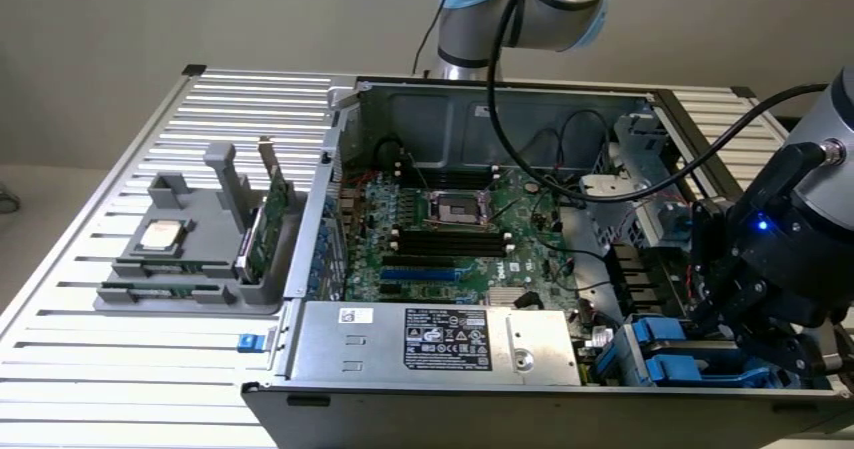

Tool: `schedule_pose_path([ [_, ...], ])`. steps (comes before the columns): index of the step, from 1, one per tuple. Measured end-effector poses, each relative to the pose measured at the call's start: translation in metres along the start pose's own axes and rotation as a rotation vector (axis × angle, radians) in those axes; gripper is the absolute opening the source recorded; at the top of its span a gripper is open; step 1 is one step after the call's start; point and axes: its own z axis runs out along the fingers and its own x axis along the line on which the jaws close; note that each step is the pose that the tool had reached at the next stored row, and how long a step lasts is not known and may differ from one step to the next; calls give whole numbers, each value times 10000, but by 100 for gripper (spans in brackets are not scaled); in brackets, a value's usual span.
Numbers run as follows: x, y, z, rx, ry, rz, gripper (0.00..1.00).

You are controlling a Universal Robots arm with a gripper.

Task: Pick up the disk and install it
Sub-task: 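Insert the second disk wire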

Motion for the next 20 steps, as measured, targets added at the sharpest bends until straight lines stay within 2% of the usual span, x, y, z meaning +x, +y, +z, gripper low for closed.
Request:
schedule_pose_path([
  [5, 5, 3, -22, -33, 1, -7, 16],
  [9, 21, 27, -177, -30, -3, -5, 16],
  [11, 25, 32, -217, -30, -3, -6, 16],
  [18, 31, -1, -238, -31, -5, -6, 16],
  [20, 32, -6, -238, -62, -9, -10, 16],
])
